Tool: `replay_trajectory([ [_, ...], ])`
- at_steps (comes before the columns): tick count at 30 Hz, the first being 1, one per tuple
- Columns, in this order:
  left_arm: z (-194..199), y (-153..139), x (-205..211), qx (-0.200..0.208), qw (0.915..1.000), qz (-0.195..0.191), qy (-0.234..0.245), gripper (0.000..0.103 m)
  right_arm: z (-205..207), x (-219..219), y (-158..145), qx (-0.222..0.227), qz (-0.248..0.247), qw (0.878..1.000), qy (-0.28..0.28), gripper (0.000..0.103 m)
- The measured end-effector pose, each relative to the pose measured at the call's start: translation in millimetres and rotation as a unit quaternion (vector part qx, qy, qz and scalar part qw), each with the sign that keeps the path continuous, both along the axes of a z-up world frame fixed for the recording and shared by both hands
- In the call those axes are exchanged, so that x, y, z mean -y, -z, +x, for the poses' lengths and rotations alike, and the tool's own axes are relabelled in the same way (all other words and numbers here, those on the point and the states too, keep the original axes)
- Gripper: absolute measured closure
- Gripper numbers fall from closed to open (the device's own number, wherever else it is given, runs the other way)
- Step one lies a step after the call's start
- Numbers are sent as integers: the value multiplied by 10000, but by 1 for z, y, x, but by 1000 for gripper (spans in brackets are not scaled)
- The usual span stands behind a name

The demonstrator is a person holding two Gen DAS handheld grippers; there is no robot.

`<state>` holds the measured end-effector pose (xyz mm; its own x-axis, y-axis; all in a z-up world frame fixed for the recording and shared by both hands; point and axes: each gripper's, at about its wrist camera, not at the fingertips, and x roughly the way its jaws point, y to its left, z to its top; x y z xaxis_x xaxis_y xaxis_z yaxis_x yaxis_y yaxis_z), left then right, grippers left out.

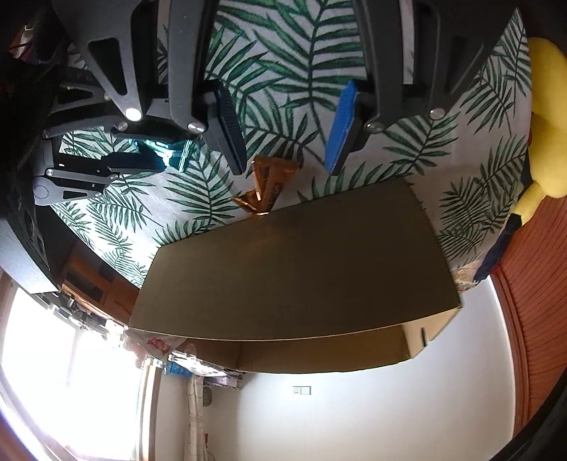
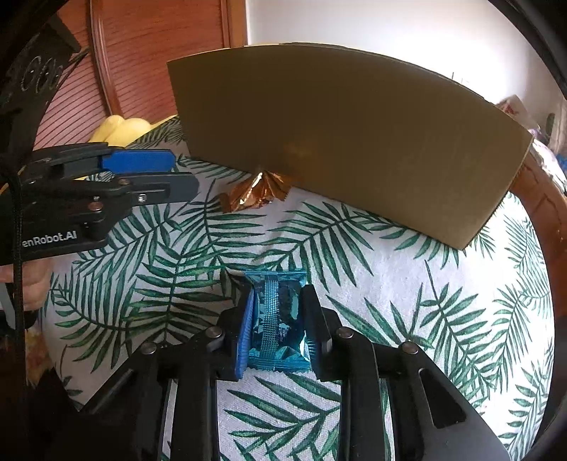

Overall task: Organize snacks
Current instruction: 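Grasp the blue-wrapped bar with the right gripper while the left gripper grasps the brown-gold snack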

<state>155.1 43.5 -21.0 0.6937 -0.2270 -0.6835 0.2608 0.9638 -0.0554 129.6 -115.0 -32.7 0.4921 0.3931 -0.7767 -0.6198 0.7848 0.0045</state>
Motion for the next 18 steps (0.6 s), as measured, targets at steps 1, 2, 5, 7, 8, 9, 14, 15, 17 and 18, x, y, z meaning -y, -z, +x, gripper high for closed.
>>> replay_trajectory([
  [1,3,1,3,-24,10000,16,44,57,0,1,1,24,-6,10000,-5,78],
  [2,5,1,4,-42,10000,27,70,57,-2,2,1,54,-14,10000,-6,78],
  [5,13,2,9,-119,9998,60,161,57,-3,7,1,66,30,10000,9,77],
  [7,20,4,12,-184,9996,89,208,57,-3,8,2,46,82,10000,19,77],
  [8,22,4,12,-204,9995,99,223,57,-3,9,1,42,104,9999,25,77],
  [9,25,5,14,-231,9994,111,240,57,-3,6,1,46,105,9999,25,77],
  [14,39,10,21,-342,9987,179,324,57,-2,9,2,57,138,9999,25,77],
  [15,41,11,23,-357,9986,194,344,58,-1,10,2,52,149,9999,26,77],
  [17,45,13,26,-395,9982,217,387,58,-1,10,1,47,161,9999,25,77],
  [18,47,13,27,-400,9981,226,402,59,-1,11,0,47,163,9999,26,77],
])
